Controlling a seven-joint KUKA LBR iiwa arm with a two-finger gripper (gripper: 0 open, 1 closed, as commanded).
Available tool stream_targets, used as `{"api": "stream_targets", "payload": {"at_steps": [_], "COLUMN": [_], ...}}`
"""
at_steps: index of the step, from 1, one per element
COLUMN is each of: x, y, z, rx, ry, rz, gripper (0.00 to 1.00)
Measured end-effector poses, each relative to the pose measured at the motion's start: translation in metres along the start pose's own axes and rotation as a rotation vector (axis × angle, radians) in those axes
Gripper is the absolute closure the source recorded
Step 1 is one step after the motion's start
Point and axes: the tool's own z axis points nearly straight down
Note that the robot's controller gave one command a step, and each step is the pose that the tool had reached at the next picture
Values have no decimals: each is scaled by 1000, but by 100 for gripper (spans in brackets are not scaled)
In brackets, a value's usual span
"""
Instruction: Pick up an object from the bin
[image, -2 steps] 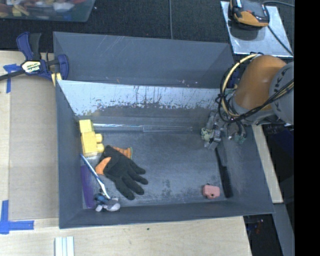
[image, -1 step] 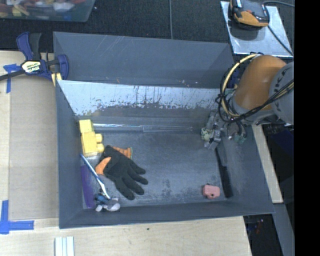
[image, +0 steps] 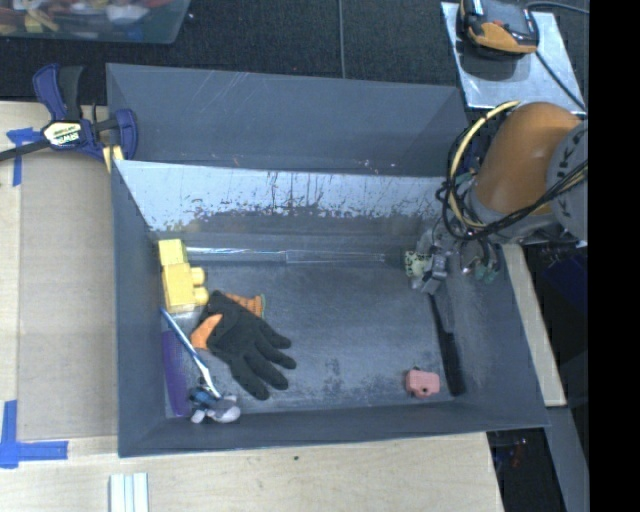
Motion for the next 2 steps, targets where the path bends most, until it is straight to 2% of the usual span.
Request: {"api": "stream_targets", "payload": {"at_steps": [1,2], "x": [-1,-2], "y": [-1,-1], "z": [-49,-60], "rx": [0,1], "ry": [0,-1], "rz": [-1,-4], "gripper": [100,100]}}
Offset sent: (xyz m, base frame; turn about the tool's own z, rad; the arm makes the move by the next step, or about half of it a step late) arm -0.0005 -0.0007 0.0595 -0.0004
